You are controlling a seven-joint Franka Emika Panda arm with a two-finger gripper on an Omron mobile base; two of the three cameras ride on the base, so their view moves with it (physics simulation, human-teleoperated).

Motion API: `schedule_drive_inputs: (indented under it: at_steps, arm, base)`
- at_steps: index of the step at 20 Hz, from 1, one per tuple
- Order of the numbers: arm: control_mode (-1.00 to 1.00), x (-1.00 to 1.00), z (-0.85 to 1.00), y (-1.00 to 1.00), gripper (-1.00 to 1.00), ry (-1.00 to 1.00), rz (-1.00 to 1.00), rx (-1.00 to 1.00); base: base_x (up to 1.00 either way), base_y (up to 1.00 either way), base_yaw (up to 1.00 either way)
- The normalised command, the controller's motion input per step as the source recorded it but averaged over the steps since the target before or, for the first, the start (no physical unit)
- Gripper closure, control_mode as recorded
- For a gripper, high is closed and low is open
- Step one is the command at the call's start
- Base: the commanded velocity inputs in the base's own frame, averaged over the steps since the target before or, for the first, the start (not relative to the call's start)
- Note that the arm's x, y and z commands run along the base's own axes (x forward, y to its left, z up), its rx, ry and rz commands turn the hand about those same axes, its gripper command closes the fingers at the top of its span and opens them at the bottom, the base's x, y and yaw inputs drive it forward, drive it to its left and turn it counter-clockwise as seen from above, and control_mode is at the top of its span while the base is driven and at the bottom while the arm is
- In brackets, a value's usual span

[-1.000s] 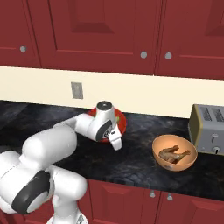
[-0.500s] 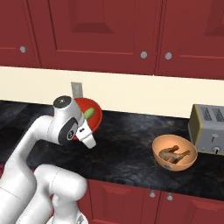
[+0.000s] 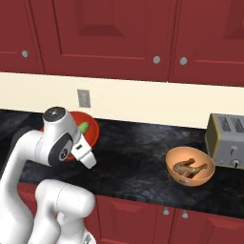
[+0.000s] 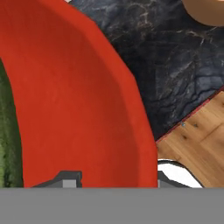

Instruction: Place the bowl with the broccoli and cucumber on the second highest shelf of the fridge. Place the bowl with the chicken drumsticks on the top shelf of the fridge.

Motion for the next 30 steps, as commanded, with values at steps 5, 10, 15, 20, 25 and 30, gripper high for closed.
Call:
schedule_drive_inputs:
  at_steps: [5, 10, 15, 20, 25, 30]
  arm:
    - [1.00, 0.00, 0.00, 0.00, 1.00, 0.00, 0.00, 0.00]
    - [1.00, 0.00, 0.00, 0.00, 1.00, 0.00, 0.00, 0.00]
    - [1.00, 0.00, 0.00, 0.00, 1.00, 0.00, 0.00, 0.00]
    - [1.00, 0.00, 0.00, 0.00, 1.00, 0.00, 0.00, 0.00]
    - [1.00, 0.00, 0.00, 0.00, 1.00, 0.00, 0.00, 0.00]
    - [1.00, 0.00, 0.00, 0.00, 1.00, 0.00, 0.00, 0.00]
  base:
    - [-0.30, -0.03, -0.01]
    - [-0.85, -0.26, -0.12]
    - [-0.33, -0.51, -0.33]
    - [0.00, -0.77, -0.46]
    - [-0.38, -0.92, -0.55]
    - [-0.92, -0.94, -0.44]
